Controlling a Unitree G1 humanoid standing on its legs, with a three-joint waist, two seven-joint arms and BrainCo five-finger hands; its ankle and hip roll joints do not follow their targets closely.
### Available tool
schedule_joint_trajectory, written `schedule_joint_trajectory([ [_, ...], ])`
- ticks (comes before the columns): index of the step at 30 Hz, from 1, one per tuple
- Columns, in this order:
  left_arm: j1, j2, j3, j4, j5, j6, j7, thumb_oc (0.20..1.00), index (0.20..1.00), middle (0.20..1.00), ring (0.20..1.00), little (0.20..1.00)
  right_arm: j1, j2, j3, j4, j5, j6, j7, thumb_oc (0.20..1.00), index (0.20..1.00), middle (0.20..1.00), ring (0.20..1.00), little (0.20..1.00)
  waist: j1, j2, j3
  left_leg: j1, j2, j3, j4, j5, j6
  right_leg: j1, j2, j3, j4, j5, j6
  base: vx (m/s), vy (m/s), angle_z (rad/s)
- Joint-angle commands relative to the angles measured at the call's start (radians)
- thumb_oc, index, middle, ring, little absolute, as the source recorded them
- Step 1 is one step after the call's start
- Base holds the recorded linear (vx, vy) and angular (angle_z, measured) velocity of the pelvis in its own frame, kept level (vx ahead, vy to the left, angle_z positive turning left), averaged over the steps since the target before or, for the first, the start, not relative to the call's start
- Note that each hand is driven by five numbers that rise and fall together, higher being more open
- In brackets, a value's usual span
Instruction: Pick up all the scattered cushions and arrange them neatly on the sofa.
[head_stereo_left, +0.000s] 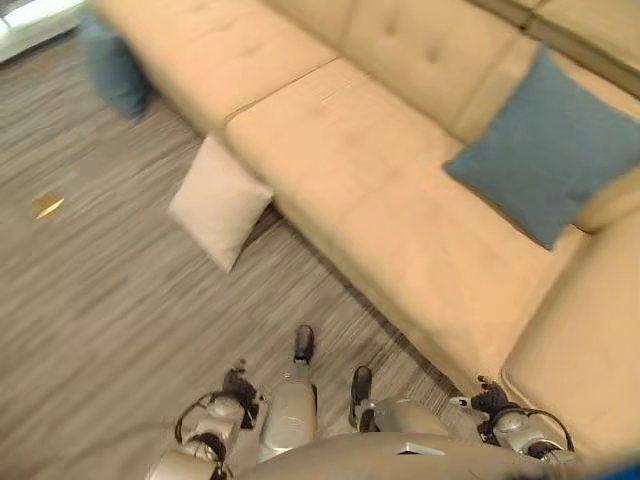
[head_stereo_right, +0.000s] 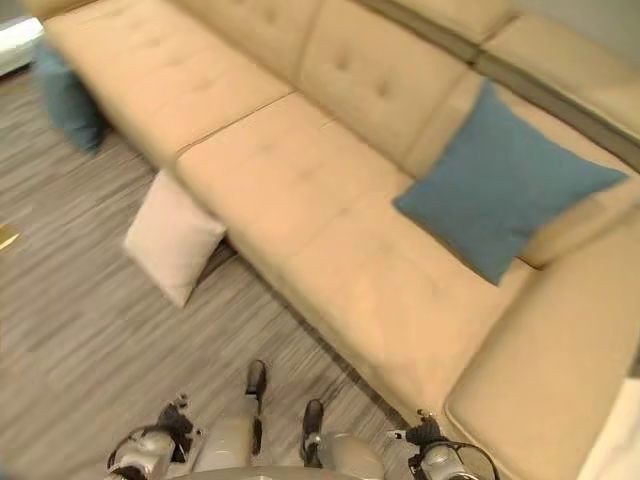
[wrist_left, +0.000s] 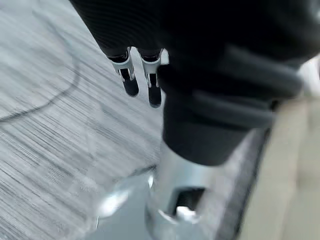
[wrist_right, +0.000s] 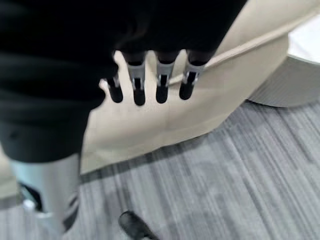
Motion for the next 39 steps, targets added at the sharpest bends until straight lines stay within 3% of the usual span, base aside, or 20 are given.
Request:
schedule_joint_trajectory([
  [1,-0.018,-0.020,-0.007,-0.028,0.011,-0.019,-0.015,1.000,1.000,1.000,1.000,1.000,0.019,0.012,-0.042,-0.008,0.042,-0.010,-0.015,1.000,1.000,1.000,1.000,1.000,-0.071,0.004,-0.034,0.111,-0.013,0.105,-0.054,-0.086,0.074,0.033,-0.062,0.041,-0.027,-0.016,0.203,-0.01,0.111,1.46],
  [3,-0.012,-0.028,-0.026,-0.033,0.022,-0.015,-0.020,1.000,1.000,1.000,1.000,1.000,0.017,0.026,-0.035,-0.005,0.032,-0.005,-0.019,1.000,1.000,1.000,1.000,1.000,-0.080,0.013,-0.049,0.158,-0.013,0.135,-0.137,-0.078,0.071,0.046,-0.072,-0.008,-0.017,-0.011,0.219,0.05,0.222,1.95],
  [9,0.015,-0.004,0.025,-0.004,0.012,-0.008,-0.014,1.000,1.000,1.000,1.000,1.000,-0.019,0.051,-0.007,-0.028,0.012,-0.008,-0.026,1.000,1.000,1.000,1.000,1.000,-0.044,0.005,-0.043,0.173,-0.055,0.070,-0.224,-0.055,0.101,-0.009,-0.104,0.018,0.109,-0.015,0.240,0.01,0.196,0.14],
  [12,0.010,0.029,0.033,-0.006,-0.001,-0.018,-0.010,1.000,1.000,1.000,1.000,1.000,-0.030,0.033,-0.005,-0.028,0.053,-0.007,0.003,1.000,1.000,1.000,1.000,1.000,-0.050,0.000,-0.040,0.184,-0.075,0.001,-0.254,-0.035,0.103,-0.058,-0.027,0.196,0.131,-0.029,0.247,0.05,0.029,0.89],
  [14,0.012,0.038,0.042,-0.009,-0.009,-0.022,-0.011,1.000,1.000,1.000,1.000,1.000,-0.022,0.023,-0.006,-0.026,0.065,-0.007,0.009,1.000,1.000,1.000,1.000,1.000,-0.046,-0.004,-0.036,0.184,-0.088,-0.035,-0.257,-0.028,0.101,-0.062,-0.002,0.239,0.118,-0.032,0.240,0.08,-0.014,1.13],
  [16,0.001,0.038,0.030,0.004,0.004,-0.022,-0.020,1.000,1.000,1.000,1.000,1.000,-0.036,-0.023,-0.002,0.002,0.019,0.007,0.019,1.000,1.000,1.000,1.000,1.000,-0.044,-0.010,-0.027,0.192,-0.094,-0.074,-0.259,-0.029,0.088,-0.040,0.000,0.219,0.089,-0.029,0.233,0.17,-0.268,1.25],
  [17,0.006,0.071,0.072,-0.011,-0.027,-0.028,-0.030,1.000,1.000,1.000,1.000,1.000,-0.010,-0.060,0.005,-0.128,0.047,-0.021,0.031,1.000,1.000,1.000,1.000,1.000,-0.036,-0.048,-0.011,0.146,-0.096,-0.093,-0.140,-0.075,0.062,-0.002,-0.013,0.173,0.052,-0.024,0.219,0.17,-0.410,1.59],
  [18,-0.001,0.060,0.064,-0.043,-0.048,-0.028,-0.034,1.000,1.000,1.000,1.000,1.000,-0.001,-0.057,0.015,-0.112,0.042,-0.023,0.029,1.000,1.000,1.000,1.000,1.000,-0.032,-0.058,0.009,0.081,-0.099,-0.060,-0.038,-0.091,0.051,0.018,-0.028,0.145,0.035,-0.025,0.210,0.11,-0.329,2.90],
  [19,-0.002,0.049,0.057,-0.040,-0.055,-0.023,-0.036,1.000,1.000,1.000,1.000,1.000,-0.001,-0.049,0.013,-0.088,0.050,-0.015,0.026,1.000,1.000,1.000,1.000,1.000,-0.026,-0.061,0.012,0.046,-0.084,-0.034,-0.020,-0.086,0.054,0.029,-0.032,0.122,0.022,-0.034,0.208,0.07,-0.086,2.93],
  [25,0.015,0.028,0.033,-0.008,-0.017,0.000,-0.043,1.000,1.000,1.000,1.000,1.000,-0.007,-0.011,0.020,-0.012,0.038,0.007,0.022,1.000,1.000,1.000,1.000,1.000,0.003,-0.051,-0.027,-0.011,-0.044,0.034,-0.148,0.007,0.068,0.079,-0.018,0.084,0.011,-0.092,0.204,0.22,0.064,0.68],
  [31,0.026,0.032,0.044,0.001,0.000,0.003,-0.039,1.000,1.000,1.000,1.000,1.000,-0.022,0.016,0.031,0.000,-0.004,0.012,0.019,1.000,1.000,1.000,1.000,1.000,0.010,-0.052,-0.053,0.070,-0.079,0.035,-0.184,-0.012,0.097,0.090,-0.059,0.108,0.097,-0.087,0.237,0.23,0.187,-0.36],
  [33,0.015,0.039,0.048,-0.011,-0.007,0.004,-0.036,1.000,1.000,1.000,1.000,1.000,-0.043,0.023,0.036,-0.008,-0.011,0.013,0.021,1.000,1.000,1.000,1.000,1.000,0.007,-0.041,-0.034,0.097,-0.088,0.033,-0.193,-0.023,0.121,0.011,-0.079,0.137,0.280,-0.015,0.260,0.13,0.227,-0.37],
  [36,0.000,0.047,0.042,-0.026,-0.019,-0.001,-0.038,1.000,1.000,1.000,1.000,1.000,-0.063,0.022,0.044,-0.018,-0.010,0.010,0.020,1.000,1.000,1.000,1.000,1.000,-0.002,-0.014,-0.007,0.130,-0.079,0.018,-0.210,-0.032,0.132,-0.090,-0.063,0.163,0.434,-0.010,0.254,0.11,0.148,-0.01],
  [38,-0.001,0.050,0.039,-0.029,-0.023,-0.002,-0.042,1.000,1.000,1.000,1.000,1.000,-0.063,0.019,0.046,-0.022,-0.011,0.010,0.019,1.000,1.000,1.000,1.000,1.000,-0.006,-0.008,-0.001,0.148,-0.079,0.011,-0.216,-0.038,0.133,-0.116,-0.055,0.162,0.445,-0.017,0.246,0.16,0.071,0.31],
  [39,-0.005,0.049,0.031,-0.033,-0.028,-0.005,-0.045,1.000,1.000,1.000,1.000,1.000,-0.063,0.015,0.048,-0.021,-0.007,0.010,0.019,1.000,1.000,1.000,1.000,1.000,-0.020,-0.003,0.002,0.178,-0.089,-0.001,-0.229,-0.046,0.130,-0.146,-0.031,0.156,0.378,-0.034,0.234,0.25,0.031,0.29],
])
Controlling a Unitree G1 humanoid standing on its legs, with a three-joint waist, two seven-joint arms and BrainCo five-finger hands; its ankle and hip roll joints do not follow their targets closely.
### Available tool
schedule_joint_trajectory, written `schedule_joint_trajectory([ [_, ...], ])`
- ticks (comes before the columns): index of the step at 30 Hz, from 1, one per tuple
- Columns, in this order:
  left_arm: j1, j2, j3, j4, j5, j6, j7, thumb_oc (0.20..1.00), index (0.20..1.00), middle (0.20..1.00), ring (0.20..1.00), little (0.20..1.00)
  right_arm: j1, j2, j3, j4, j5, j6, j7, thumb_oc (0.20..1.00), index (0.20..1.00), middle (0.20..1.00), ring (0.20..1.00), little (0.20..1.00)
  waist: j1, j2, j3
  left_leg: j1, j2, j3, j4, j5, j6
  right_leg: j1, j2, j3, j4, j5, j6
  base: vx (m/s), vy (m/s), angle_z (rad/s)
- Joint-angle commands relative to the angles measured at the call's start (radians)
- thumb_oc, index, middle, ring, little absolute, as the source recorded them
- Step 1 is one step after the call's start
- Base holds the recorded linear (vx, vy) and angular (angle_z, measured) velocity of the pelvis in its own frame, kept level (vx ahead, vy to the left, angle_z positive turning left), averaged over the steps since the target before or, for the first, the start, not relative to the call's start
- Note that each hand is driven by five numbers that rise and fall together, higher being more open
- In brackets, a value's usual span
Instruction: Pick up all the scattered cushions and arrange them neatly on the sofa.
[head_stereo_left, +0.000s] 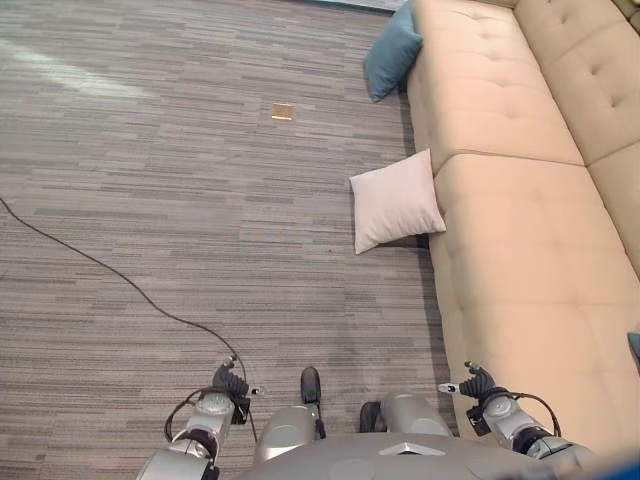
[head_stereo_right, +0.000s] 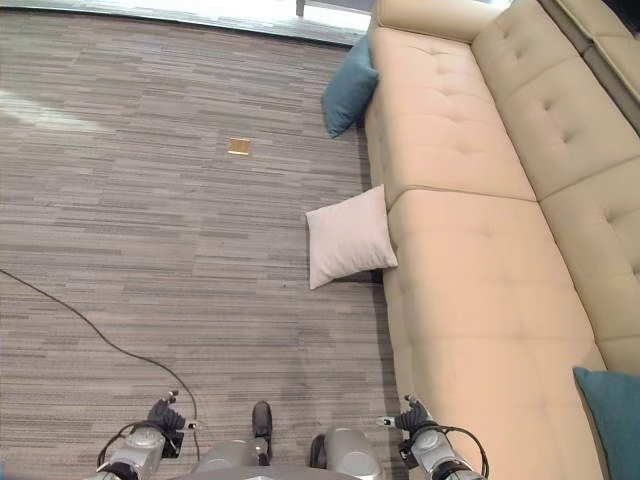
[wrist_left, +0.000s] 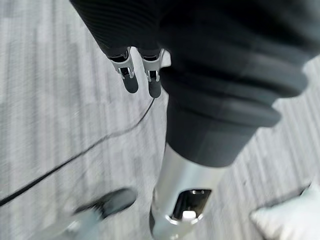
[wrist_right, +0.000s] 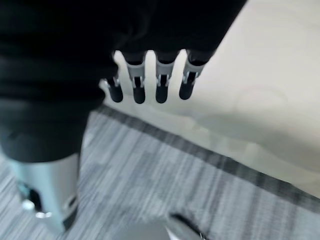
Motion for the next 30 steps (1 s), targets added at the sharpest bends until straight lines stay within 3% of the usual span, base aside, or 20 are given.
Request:
schedule_joint_trajectory([
  [1,0.040,0.023,0.008,0.008,-0.002,-0.009,-0.004,1.000,1.000,1.000,1.000,1.000,-0.029,-0.018,0.005,0.021,-0.001,-0.010,-0.015,1.000,1.000,1.000,1.000,1.000,-0.003,0.001,0.018,0.025,0.028,-0.035,0.060,-0.128,-0.084,0.088,0.065,-0.005,-0.347,0.172,-0.008,0.33,0.037,0.10],
  [3,0.024,0.017,-0.002,0.018,0.010,-0.009,-0.006,1.000,1.000,1.000,1.000,1.000,-0.026,-0.022,0.002,0.029,-0.007,-0.004,-0.014,1.000,1.000,1.000,1.000,1.000,-0.033,-0.011,0.023,0.072,-0.004,-0.054,0.047,-0.155,-0.085,0.040,0.094,-0.028,-0.504,0.228,0.009,0.34,0.014,0.06],
  [5,0.014,0.011,-0.009,0.025,0.024,-0.008,-0.014,1.000,1.000,1.000,1.000,1.000,-0.012,-0.027,-0.004,0.041,-0.015,0.003,-0.014,1.000,1.000,1.000,1.000,1.000,-0.052,-0.013,0.024,0.110,-0.016,-0.075,0.043,-0.183,-0.085,0.030,0.106,-0.047,-0.561,0.254,0.022,0.31,0.004,0.13],
  [7,0.013,0.007,-0.010,0.025,0.025,-0.011,-0.014,1.000,1.000,1.000,1.000,1.000,-0.004,-0.029,-0.008,0.048,-0.016,0.004,-0.016,1.000,1.000,1.000,1.000,1.000,-0.056,-0.015,0.025,0.123,-0.021,-0.078,0.052,-0.196,-0.082,0.050,0.098,-0.055,-0.580,0.253,0.018,0.24,-0.021,0.30],
  [9,0.020,-0.005,-0.016,0.026,0.039,-0.010,-0.017,1.000,1.000,1.000,1.000,1.000,0.032,-0.036,-0.034,0.072,-0.003,0.010,-0.016,1.000,1.000,1.000,1.000,1.000,-0.073,-0.014,-0.005,0.164,-0.012,-0.090,0.054,-0.233,-0.093,0.084,0.108,-0.021,-0.588,0.251,-0.005,0.44,-0.100,0.43],
  [11,0.025,-0.014,-0.036,0.014,0.038,-0.012,-0.026,1.000,1.000,1.000,1.000,1.000,0.060,-0.041,-0.056,0.068,0.020,0.007,-0.009,1.000,1.000,1.000,1.000,1.000,-0.091,-0.006,-0.021,0.143,0.011,-0.060,0.170,-0.228,-0.143,0.132,0.105,-0.035,-0.610,0.247,-0.018,0.40,-0.142,0.59],
  [12,0.024,-0.013,-0.041,-0.003,0.035,-0.014,-0.028,1.000,1.000,1.000,1.000,1.000,0.057,-0.048,-0.055,0.065,0.024,0.003,-0.014,1.000,1.000,1.000,1.000,1.000,-0.085,-0.014,-0.015,0.081,0.017,-0.035,0.324,-0.195,-0.173,0.171,0.101,-0.032,-0.629,0.237,-0.031,0.14,-0.063,0.60],
  [14,0.025,-0.014,-0.044,-0.008,0.030,-0.015,-0.028,1.000,1.000,1.000,1.000,1.000,0.051,-0.049,-0.057,0.063,0.035,0.002,-0.012,1.000,1.000,1.000,1.000,1.000,-0.078,-0.018,-0.012,0.044,0.029,-0.021,0.389,-0.178,-0.180,0.190,0.100,-0.027,-0.636,0.228,-0.041,0.12,-0.044,-0.10],
  [15,0.028,-0.016,-0.047,-0.012,0.031,-0.012,-0.029,1.000,1.000,1.000,1.000,1.000,0.047,-0.051,-0.054,0.061,0.042,0.004,-0.013,1.000,1.000,1.000,1.000,1.000,-0.068,-0.033,-0.008,-0.007,0.048,0.006,0.432,-0.182,-0.167,0.216,0.091,-0.013,-0.644,0.217,-0.046,0.32,-0.013,-0.56],
  [16,0.036,-0.019,-0.047,-0.006,0.033,-0.005,-0.030,1.000,1.000,1.000,1.000,1.000,0.044,-0.054,-0.049,0.060,0.042,0.004,-0.015,1.000,1.000,1.000,1.000,1.000,-0.044,-0.061,-0.012,-0.075,0.053,-0.005,0.372,-0.226,-0.141,0.252,0.077,0.013,-0.663,0.198,-0.037,0.35,0.030,-0.74],
  [17,0.035,-0.019,-0.047,-0.003,0.033,-0.006,-0.031,1.000,1.000,1.000,1.000,1.000,0.043,-0.056,-0.049,0.061,0.041,0.005,-0.014,1.000,1.000,1.000,1.000,1.000,-0.038,-0.063,-0.011,-0.086,0.057,-0.019,0.341,-0.216,-0.142,0.265,0.078,0.024,-0.669,0.191,-0.035,0.38,0.092,-0.82],
  [19,0.029,-0.016,-0.046,0.005,0.033,-0.006,-0.031,1.000,1.000,1.000,1.000,1.000,0.044,-0.059,-0.051,0.062,0.041,0.004,-0.018,1.000,1.000,1.000,1.000,1.000,-0.020,-0.056,-0.004,-0.131,0.074,-0.076,0.231,-0.121,-0.162,0.295,0.092,0.052,-0.672,0.166,-0.037,0.25,0.113,-0.64],
  [21,0.021,-0.013,-0.049,0.014,0.031,-0.007,-0.032,1.000,1.000,1.000,1.000,1.000,0.040,-0.062,-0.052,0.069,0.040,0.004,-0.020,1.000,1.000,1.000,1.000,1.000,-0.008,-0.048,0.000,-0.157,0.077,-0.111,0.174,-0.074,-0.168,0.321,0.102,0.078,-0.662,0.141,-0.039,0.20,0.142,-0.42],
  [25,0.025,-0.016,-0.051,0.031,0.058,-0.002,-0.036,1.000,1.000,1.000,1.000,1.000,0.041,-0.048,-0.057,0.086,0.027,0.008,-0.012,1.000,1.000,1.000,1.000,1.000,-0.012,-0.040,-0.033,-0.107,0.062,-0.084,0.155,-0.091,-0.142,0.338,0.071,0.103,-0.608,0.127,-0.016,0.31,0.313,-0.80],
  [30,0.002,0.013,-0.051,0.018,0.060,0.002,-0.030,1.000,1.000,1.000,1.000,1.000,0.024,-0.027,-0.051,0.060,0.029,0.006,-0.005,1.000,1.000,1.000,1.000,1.000,-0.024,-0.027,-0.017,-0.046,0.056,-0.030,0.136,-0.123,-0.095,0.210,0.045,0.098,-0.340,0.190,0.031,0.15,0.218,-0.59],
])
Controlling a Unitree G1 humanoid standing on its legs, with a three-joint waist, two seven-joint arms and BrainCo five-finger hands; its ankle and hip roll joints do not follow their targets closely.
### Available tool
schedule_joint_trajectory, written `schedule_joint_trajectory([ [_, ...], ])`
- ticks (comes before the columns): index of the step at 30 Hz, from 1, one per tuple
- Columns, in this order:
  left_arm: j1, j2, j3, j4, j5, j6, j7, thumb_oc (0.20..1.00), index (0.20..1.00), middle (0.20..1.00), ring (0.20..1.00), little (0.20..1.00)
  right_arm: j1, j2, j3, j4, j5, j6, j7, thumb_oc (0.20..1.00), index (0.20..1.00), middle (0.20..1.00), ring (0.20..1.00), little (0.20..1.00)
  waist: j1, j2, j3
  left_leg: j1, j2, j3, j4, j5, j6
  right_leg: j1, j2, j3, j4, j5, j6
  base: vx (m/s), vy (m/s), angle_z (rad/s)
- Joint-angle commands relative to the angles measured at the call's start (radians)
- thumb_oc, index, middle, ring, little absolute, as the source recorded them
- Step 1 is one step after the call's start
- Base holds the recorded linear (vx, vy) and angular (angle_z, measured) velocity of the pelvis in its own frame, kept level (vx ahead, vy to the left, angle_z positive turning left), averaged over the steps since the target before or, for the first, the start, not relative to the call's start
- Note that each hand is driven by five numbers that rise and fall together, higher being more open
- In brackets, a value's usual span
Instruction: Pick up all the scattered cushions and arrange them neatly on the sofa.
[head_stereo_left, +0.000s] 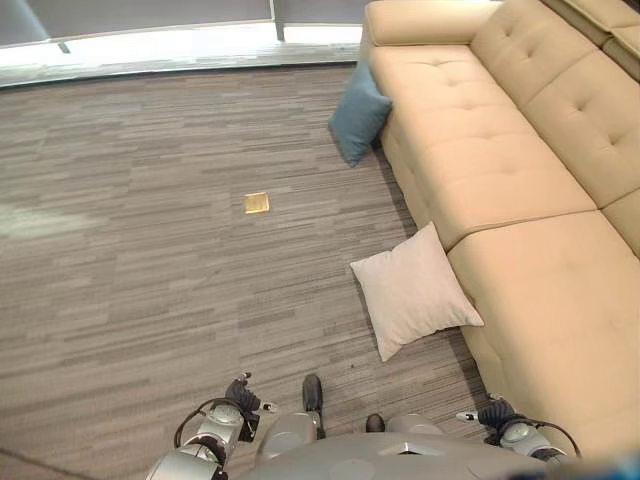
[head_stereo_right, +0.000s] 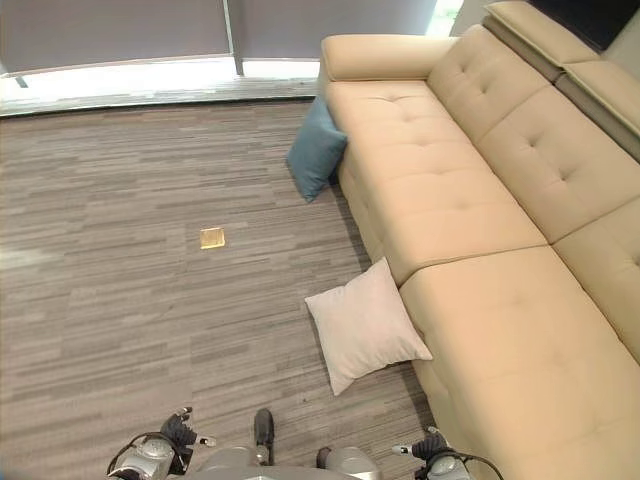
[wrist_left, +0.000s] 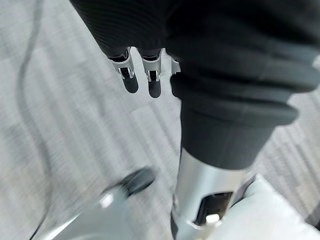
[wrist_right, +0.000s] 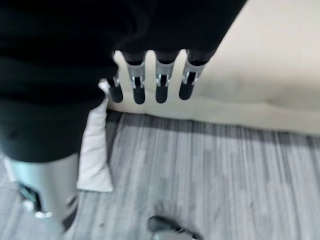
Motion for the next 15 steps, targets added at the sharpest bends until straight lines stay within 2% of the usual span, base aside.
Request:
schedule_joint_trajectory([
  [1,0.030,0.033,0.013,-0.043,0.014,-0.012,0.007,1.000,1.000,1.000,1.000,1.000,-0.063,-0.009,-0.006,-0.003,0.018,-0.009,-0.012,1.000,1.000,1.000,1.000,1.000,0.026,-0.035,0.020,-0.018,0.051,0.007,0.119,-0.142,-0.081,0.002,-0.010,-0.031,-0.149,0.209,0.019,0.21,0.176,0.09],
  [2,0.034,0.037,0.014,-0.039,0.017,-0.010,0.005,1.000,1.000,1.000,1.000,1.000,-0.062,-0.009,0.002,-0.006,0.011,-0.011,-0.013,1.000,1.000,1.000,1.000,1.000,0.020,-0.031,0.019,0.011,0.049,0.016,0.102,-0.152,-0.078,-0.028,-0.005,-0.076,-0.186,0.198,0.006,0.24,0.145,-0.15],
  [4,0.030,0.036,0.011,-0.035,0.022,-0.010,0.007,1.000,1.000,1.000,1.000,1.000,-0.062,-0.010,0.011,-0.007,0.001,-0.010,-0.012,1.000,1.000,1.000,1.000,1.000,0.007,-0.030,0.019,0.038,0.038,0.025,0.088,-0.165,-0.079,-0.062,0.017,-0.113,-0.252,0.205,-0.001,0.29,0.087,-0.65],
  [5,0.019,0.035,0.011,-0.030,0.022,-0.010,0.007,1.000,1.000,1.000,1.000,1.000,-0.061,-0.014,0.010,-0.007,-0.004,-0.007,-0.012,1.000,1.000,1.000,1.000,1.000,-0.012,-0.035,0.023,0.058,0.020,0.030,0.087,-0.183,-0.075,-0.112,0.030,-0.158,-0.320,0.237,0.002,0.32,0.051,-0.75],
  [7,0.015,0.028,0.009,-0.025,0.029,-0.009,0.003,1.000,1.000,1.000,1.000,1.000,-0.053,-0.020,0.007,-0.002,-0.010,-0.003,-0.015,1.000,1.000,1.000,1.000,1.000,-0.027,-0.030,0.032,0.073,0.016,0.026,0.101,-0.203,-0.072,-0.116,0.026,-0.199,-0.339,0.238,0.009,0.31,0.004,-0.26],
  [8,0.018,0.022,0.000,-0.024,0.041,-0.012,0.007,1.000,1.000,1.000,1.000,1.000,-0.030,-0.018,-0.001,0.005,0.003,-0.006,-0.012,1.000,1.000,1.000,1.000,1.000,-0.044,-0.030,0.027,0.105,0.006,0.024,0.113,-0.230,-0.077,-0.086,0.045,-0.166,-0.362,0.230,-0.007,0.24,-0.028,0.31],
  [10,0.027,0.019,-0.001,-0.025,0.048,-0.016,0.001,1.000,1.000,1.000,1.000,1.000,-0.015,-0.022,-0.016,0.012,0.006,-0.006,-0.015,1.000,1.000,1.000,1.000,1.000,-0.044,-0.033,0.017,0.108,0.007,0.026,0.140,-0.245,-0.086,-0.071,0.043,-0.155,-0.373,0.231,-0.017,0.25,-0.058,0.46],
  [11,0.026,0.017,-0.012,-0.031,0.053,-0.016,-0.004,1.000,1.000,1.000,1.000,1.000,-0.008,-0.025,-0.025,0.016,0.019,-0.006,-0.016,1.000,1.000,1.000,1.000,1.000,-0.051,-0.036,0.012,0.093,0.013,0.043,0.231,-0.244,-0.114,-0.030,0.039,-0.160,-0.406,0.231,-0.033,0.30,-0.107,0.44],
  [12,0.019,0.007,-0.033,-0.051,0.056,-0.019,-0.005,1.000,1.000,1.000,1.000,1.000,-0.015,-0.035,-0.027,0.013,0.032,-0.010,-0.023,1.000,1.000,1.000,1.000,1.000,-0.044,-0.045,0.020,0.035,0.027,0.050,0.387,-0.206,-0.140,0.010,0.040,-0.142,-0.429,0.231,-0.050,0.17,-0.086,0.44],
  [14,0.010,0.003,-0.037,-0.060,0.041,-0.019,-0.005,1.000,1.000,1.000,1.000,1.000,-0.021,-0.043,-0.027,0.010,0.044,-0.010,-0.023,1.000,1.000,1.000,1.000,1.000,-0.034,-0.053,0.020,-0.021,0.041,0.042,0.436,-0.209,-0.138,0.033,0.040,-0.117,-0.440,0.217,-0.060,0.16,0.004,0.06],
  [15,0.011,-0.003,-0.038,-0.058,0.037,-0.015,-0.005,1.000,1.000,1.000,1.000,1.000,-0.024,-0.046,-0.026,0.004,0.049,-0.011,-0.025,1.000,1.000,1.000,1.000,1.000,-0.026,-0.061,0.013,-0.051,0.048,0.023,0.385,-0.239,-0.126,0.050,0.034,-0.090,-0.450,0.210,-0.053,0.17,0.052,-0.43],
])
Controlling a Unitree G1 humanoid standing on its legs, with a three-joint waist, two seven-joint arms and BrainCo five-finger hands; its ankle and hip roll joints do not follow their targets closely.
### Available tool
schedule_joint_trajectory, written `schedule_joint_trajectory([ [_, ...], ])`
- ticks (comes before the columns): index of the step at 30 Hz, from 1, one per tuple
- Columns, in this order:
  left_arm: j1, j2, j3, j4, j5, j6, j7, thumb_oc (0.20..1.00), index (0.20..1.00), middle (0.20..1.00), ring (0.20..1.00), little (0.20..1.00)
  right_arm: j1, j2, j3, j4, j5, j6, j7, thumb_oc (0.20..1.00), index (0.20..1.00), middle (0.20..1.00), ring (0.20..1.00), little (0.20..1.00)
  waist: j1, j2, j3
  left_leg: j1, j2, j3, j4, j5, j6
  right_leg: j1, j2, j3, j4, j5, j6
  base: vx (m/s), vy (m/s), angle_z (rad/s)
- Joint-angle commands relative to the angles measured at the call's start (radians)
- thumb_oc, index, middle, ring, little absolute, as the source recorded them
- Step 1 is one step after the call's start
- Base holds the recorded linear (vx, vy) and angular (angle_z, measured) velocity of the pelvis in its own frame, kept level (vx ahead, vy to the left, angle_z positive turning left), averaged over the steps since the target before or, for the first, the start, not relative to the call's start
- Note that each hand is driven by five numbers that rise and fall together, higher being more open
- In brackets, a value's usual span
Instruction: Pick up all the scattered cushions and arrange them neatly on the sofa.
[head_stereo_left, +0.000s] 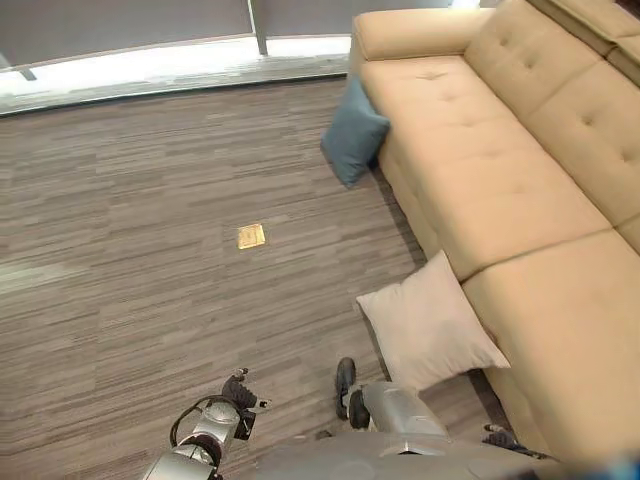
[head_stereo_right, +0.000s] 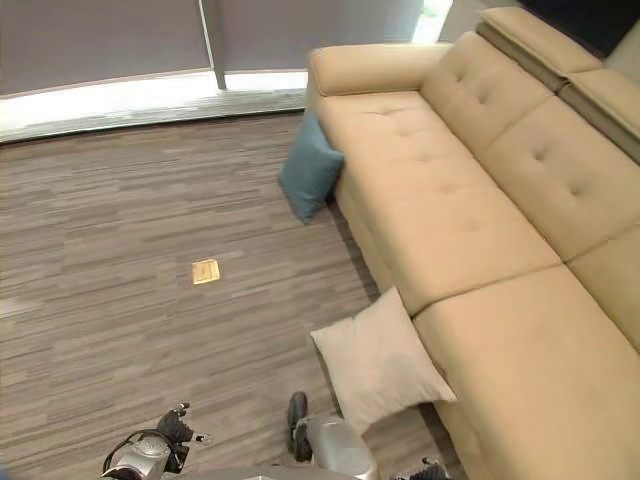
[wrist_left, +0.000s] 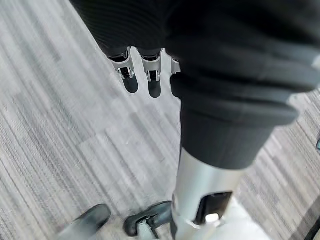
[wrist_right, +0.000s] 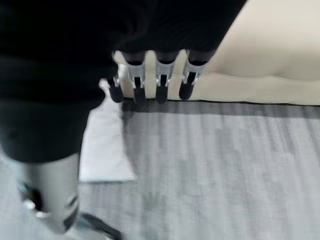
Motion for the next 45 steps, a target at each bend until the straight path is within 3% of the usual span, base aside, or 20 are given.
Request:
schedule_joint_trajectory([
  [1,-0.048,0.026,0.003,-0.022,0.009,-0.016,-0.001,1.000,1.000,1.000,1.000,1.000,-0.060,-0.035,0.021,-0.010,0.040,-0.009,-0.022,1.000,1.000,1.000,1.000,1.000,-0.010,-0.025,0.031,-0.014,0.093,-0.074,-0.239,0.008,0.001,0.075,-0.040,0.042,-0.015,-0.063,0.238,0.27,0.141,-1.19],
  [2,-0.052,0.017,-0.001,-0.015,0.001,-0.022,0.002,1.000,1.000,1.000,1.000,1.000,-0.062,-0.040,0.027,-0.019,0.042,-0.015,-0.025,1.000,1.000,1.000,1.000,1.000,0.017,-0.018,0.033,-0.044,0.083,-0.186,-0.369,0.061,-0.008,0.106,-0.022,0.105,-0.028,-0.075,0.246,0.22,0.133,-1.11],
  [3,-0.055,0.015,0.001,-0.014,-0.003,-0.024,0.001,1.000,1.000,1.000,1.000,1.000,-0.065,-0.042,0.028,-0.018,0.040,-0.014,-0.027,1.000,1.000,1.000,1.000,1.000,0.023,-0.015,0.032,-0.064,0.075,-0.241,-0.394,0.088,-0.012,0.109,-0.017,0.127,-0.027,-0.077,0.245,0.21,0.130,-1.25],
  [4,-0.055,0.015,0.001,-0.014,-0.003,-0.024,0.001,1.000,1.000,1.000,1.000,1.000,-0.065,-0.042,0.027,-0.018,0.040,-0.014,-0.027,1.000,1.000,1.000,1.000,1.000,0.022,-0.015,0.034,-0.060,0.075,-0.241,-0.396,0.088,-0.012,0.112,-0.018,0.126,-0.027,-0.078,0.245,0.08,0.070,-1.30],
  [6,-0.061,0.008,-0.001,-0.004,-0.005,-0.023,-0.003,1.000,1.000,1.000,1.000,1.000,-0.071,-0.050,0.029,-0.015,0.036,-0.014,-0.028,1.000,1.000,1.000,1.000,1.000,0.030,-0.002,0.034,-0.060,0.061,-0.344,-0.445,0.109,-0.012,0.122,-0.004,0.181,-0.019,-0.086,0.246,0.14,0.191,-1.49],
  [8,-0.055,0.009,-0.004,0.007,0.012,-0.020,-0.007,1.000,1.000,1.000,1.000,1.000,-0.065,-0.043,0.027,-0.015,0.035,-0.013,-0.023,1.000,1.000,1.000,1.000,1.000,0.014,0.013,0.013,-0.016,0.061,-0.320,-0.475,0.116,0.004,0.100,-0.016,0.224,0.011,-0.076,0.262,0.17,0.460,-1.60],
  [10,-0.056,0.022,0.000,0.007,0.018,-0.020,-0.004,1.000,1.000,1.000,1.000,1.000,-0.067,-0.032,0.029,-0.023,0.037,-0.009,-0.022,1.000,1.000,1.000,1.000,1.000,0.005,0.015,0.008,0.007,0.064,-0.234,-0.489,0.108,0.029,0.059,-0.035,0.278,0.020,-0.041,0.298,-0.05,0.463,-1.87],
  [11,-0.053,0.028,0.003,0.010,0.019,-0.021,-0.002,1.000,1.000,1.000,1.000,1.000,-0.072,-0.027,0.036,-0.028,0.029,-0.010,-0.023,1.000,1.000,1.000,1.000,1.000,0.008,0.018,0.011,0.011,0.068,-0.185,-0.490,0.102,0.039,0.026,-0.042,0.263,0.031,-0.024,0.313,-0.17,0.316,-1.74],
  [12,-0.053,0.032,0.011,0.011,0.008,-0.020,-0.001,1.000,1.000,1.000,1.000,1.000,-0.088,-0.026,0.046,-0.039,0.015,-0.017,-0.026,1.000,1.000,1.000,1.000,1.000,0.037,0.025,0.024,0.024,0.084,-0.137,-0.498,0.101,0.038,0.007,-0.081,0.120,0.047,-0.025,0.313,-0.17,0.217,-3.27],
  [13,-0.051,0.034,0.016,0.012,0.003,-0.018,-0.002,1.000,1.000,1.000,1.000,1.000,-0.096,-0.025,0.052,-0.042,0.009,-0.021,-0.027,1.000,1.000,1.000,1.000,1.000,0.052,0.030,0.019,0.021,0.092,-0.115,-0.507,0.107,0.037,0.005,-0.108,0.021,0.044,-0.034,0.305,-0.13,0.060,-2.66],
  [14,-0.046,0.042,0.033,0.018,0.000,-0.014,-0.005,1.000,1.000,1.000,1.000,1.000,-0.114,-0.030,0.064,-0.050,-0.004,-0.027,-0.031,1.000,1.000,1.000,1.000,1.000,0.076,0.040,0.009,0.047,0.109,-0.065,-0.544,0.118,0.034,0.037,-0.144,-0.138,0.049,-0.058,0.295,-0.10,-0.022,-2.37],
  [17,-0.037,0.041,0.041,0.028,0.008,-0.009,-0.009,1.000,1.000,1.000,1.000,1.000,-0.118,-0.033,0.071,-0.060,-0.014,-0.029,-0.036,1.000,1.000,1.000,1.000,1.000,0.104,0.038,-0.008,0.077,0.125,-0.004,-0.577,0.120,0.025,0.079,-0.175,-0.253,0.010,-0.044,0.306,-0.03,-0.143,-1.26],
  [26,-0.032,0.035,0.034,0.032,0.018,-0.008,-0.014,1.000,1.000,1.000,1.000,1.000,-0.109,-0.038,0.072,-0.058,-0.011,-0.024,-0.035,1.000,1.000,1.000,1.000,1.000,0.087,0.038,-0.021,0.110,0.131,0.008,-0.587,0.120,0.009,0.123,-0.142,-0.210,-0.069,-0.028,0.305,0.01,-0.103,-0.05],
  [28,-0.042,0.008,0.006,0.015,0.003,-0.008,-0.027,1.000,1.000,1.000,1.000,1.000,-0.093,-0.059,0.061,-0.049,0.015,-0.028,-0.041,1.000,1.000,1.000,1.000,1.000,0.060,0.038,0.004,0.056,0.149,-0.052,-0.449,0.092,-0.011,0.154,-0.082,-0.119,-0.134,-0.038,0.270,-0.07,-0.416,0.09],
  [29,-0.050,-0.002,-0.002,0.012,-0.007,-0.011,-0.025,1.000,1.000,1.000,1.000,1.000,-0.093,-0.062,0.062,-0.042,0.018,-0.029,-0.042,1.000,1.000,1.000,1.000,1.000,0.071,0.035,0.013,0.030,0.109,-0.130,-0.435,0.088,-0.009,0.155,-0.078,-0.102,-0.134,-0.039,0.263,-0.01,-0.147,0.17],
  [31,-0.055,-0.008,-0.014,0.016,-0.009,-0.011,-0.028,1.000,1.000,1.000,1.000,1.000,-0.088,-0.065,0.061,-0.027,0.017,-0.030,-0.047,1.000,1.000,1.000,1.000,1.000,0.079,0.033,0.010,-0.017,0.068,-0.197,-0.463,0.105,-0.006,0.159,-0.073,-0.085,-0.134,-0.038,0.265,0.09,-0.033,0.07],
  [34,-0.058,-0.008,-0.017,0.021,-0.014,-0.012,-0.025,1.000,1.000,1.000,1.000,1.000,-0.092,-0.067,0.063,-0.020,0.020,-0.027,-0.052,1.000,1.000,1.000,1.000,1.000,0.092,0.033,0.021,-0.089,0.042,-0.242,-0.479,0.139,-0.006,0.159,-0.060,-0.061,-0.134,-0.042,0.266,0.09,0.010,-0.02],
  [36,-0.053,-0.009,-0.006,0.034,-0.014,-0.006,-0.026,1.000,1.000,1.000,1.000,1.000,-0.089,-0.066,0.067,-0.019,0.015,-0.024,-0.050,1.000,1.000,1.000,1.000,1.000,0.103,0.046,0.017,-0.068,0.054,-0.259,-0.527,0.170,0.001,0.171,-0.035,-0.032,-0.130,-0.062,0.262,0.22,0.084,-0.39],
  [41,-0.037,0.005,0.015,0.035,-0.004,-0.002,-0.028,1.000,1.000,1.000,1.000,1.000,-0.077,-0.049,0.075,-0.015,0.000,-0.018,-0.037,1.000,1.000,1.000,1.000,1.000,0.108,0.041,-0.009,0.002,0.058,-0.215,-0.551,0.168,0.020,0.191,-0.061,0.004,-0.078,-0.089,0.275,0.23,0.160,-0.78],
  [45,-0.041,0.018,0.024,0.021,-0.009,-0.001,-0.025,1.000,1.000,1.000,1.000,1.000,-0.084,-0.042,0.075,-0.025,-0.008,-0.016,-0.031,1.000,1.000,1.000,1.000,1.000,0.121,0.024,-0.019,0.009,0.051,-0.183,-0.515,0.125,0.046,0.175,-0.088,0.008,-0.024,-0.099,0.296,0.13,0.130,-0.39],
])
